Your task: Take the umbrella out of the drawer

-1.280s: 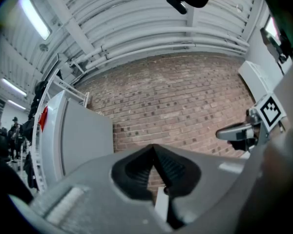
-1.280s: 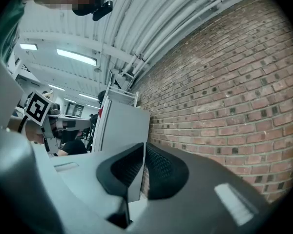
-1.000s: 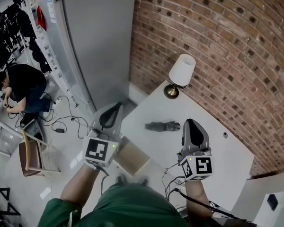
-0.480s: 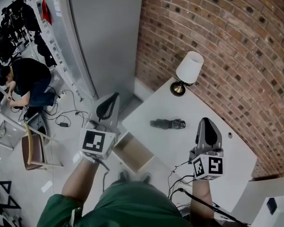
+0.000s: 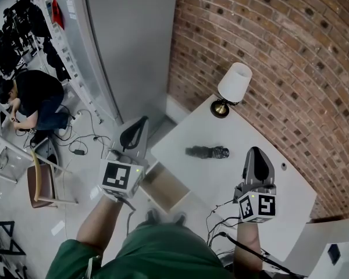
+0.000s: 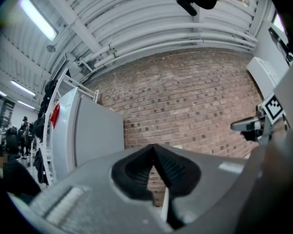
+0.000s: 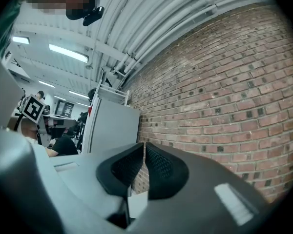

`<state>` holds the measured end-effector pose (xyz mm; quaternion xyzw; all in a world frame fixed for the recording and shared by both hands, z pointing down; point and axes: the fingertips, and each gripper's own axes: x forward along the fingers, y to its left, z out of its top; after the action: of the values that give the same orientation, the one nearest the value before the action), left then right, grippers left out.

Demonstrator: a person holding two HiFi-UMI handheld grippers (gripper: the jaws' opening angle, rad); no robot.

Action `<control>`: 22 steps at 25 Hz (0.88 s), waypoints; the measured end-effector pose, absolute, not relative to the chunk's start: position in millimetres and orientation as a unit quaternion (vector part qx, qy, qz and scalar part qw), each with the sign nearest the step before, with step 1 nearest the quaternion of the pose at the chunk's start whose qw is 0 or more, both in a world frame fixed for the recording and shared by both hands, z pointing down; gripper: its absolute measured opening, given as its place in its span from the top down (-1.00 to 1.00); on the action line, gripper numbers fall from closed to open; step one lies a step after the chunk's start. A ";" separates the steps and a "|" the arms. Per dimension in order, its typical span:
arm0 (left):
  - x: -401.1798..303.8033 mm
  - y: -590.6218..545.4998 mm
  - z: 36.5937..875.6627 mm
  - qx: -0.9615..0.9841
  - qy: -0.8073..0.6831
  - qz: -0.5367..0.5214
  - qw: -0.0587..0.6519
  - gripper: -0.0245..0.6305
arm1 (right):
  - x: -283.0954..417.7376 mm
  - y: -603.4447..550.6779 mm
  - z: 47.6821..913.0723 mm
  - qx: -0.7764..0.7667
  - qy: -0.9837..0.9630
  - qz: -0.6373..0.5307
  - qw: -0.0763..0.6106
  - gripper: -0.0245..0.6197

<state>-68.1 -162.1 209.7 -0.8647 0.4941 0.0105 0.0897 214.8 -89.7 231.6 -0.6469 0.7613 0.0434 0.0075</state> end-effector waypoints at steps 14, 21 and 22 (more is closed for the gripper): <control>-71.7 -167.0 220.3 -0.866 0.494 0.002 0.076 0.93 | 211.7 -93.8 236.7 -0.639 0.768 0.050 0.003 0.89; -67.5 -171.1 217.7 -0.871 0.487 0.008 0.073 0.93 | 209.6 -98.3 240.1 -0.641 0.766 0.046 0.003 0.89; -67.6 -172.2 218.0 -0.871 0.486 0.007 0.073 0.93 | 209.2 -99.2 240.1 -0.642 0.766 0.046 0.002 0.89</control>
<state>-67.6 -172.2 218.0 -0.8710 0.4859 0.0072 0.0726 209.2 -99.2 240.1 -0.6417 0.7656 0.0456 0.0020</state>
